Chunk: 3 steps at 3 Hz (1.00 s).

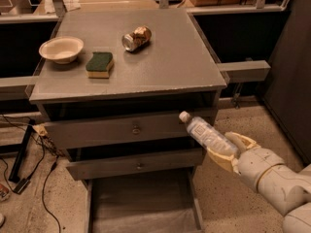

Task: Pick blue plastic bottle from bottom drawer and place on counter

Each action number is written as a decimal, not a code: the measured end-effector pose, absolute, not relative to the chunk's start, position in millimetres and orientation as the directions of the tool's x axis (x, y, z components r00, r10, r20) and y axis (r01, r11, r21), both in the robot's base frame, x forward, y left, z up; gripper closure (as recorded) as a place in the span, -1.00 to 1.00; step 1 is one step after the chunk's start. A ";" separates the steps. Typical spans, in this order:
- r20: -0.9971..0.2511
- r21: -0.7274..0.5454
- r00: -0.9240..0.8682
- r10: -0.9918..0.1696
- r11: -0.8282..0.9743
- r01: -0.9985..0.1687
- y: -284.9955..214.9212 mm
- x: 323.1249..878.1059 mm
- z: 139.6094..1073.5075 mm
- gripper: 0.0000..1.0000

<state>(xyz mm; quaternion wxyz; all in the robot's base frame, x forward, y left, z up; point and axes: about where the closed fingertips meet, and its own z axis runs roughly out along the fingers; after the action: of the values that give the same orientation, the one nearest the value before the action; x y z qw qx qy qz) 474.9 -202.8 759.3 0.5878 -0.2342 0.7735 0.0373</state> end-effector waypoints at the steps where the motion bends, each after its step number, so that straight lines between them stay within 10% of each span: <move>1: -0.931 -0.223 -0.179 -0.317 0.886 -0.407 -200.1 478.8 769.4 1.00; 3: -0.931 -0.298 -0.101 -0.351 0.890 -0.346 -220.8 479.0 817.9 1.00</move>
Offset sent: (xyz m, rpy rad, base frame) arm 0.0125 -0.0173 0.0641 -0.0471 -0.1290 -0.0293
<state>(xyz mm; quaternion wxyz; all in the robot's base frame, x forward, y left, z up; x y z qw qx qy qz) 479.0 -220.8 817.9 0.6279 -0.2347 0.7420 -0.0020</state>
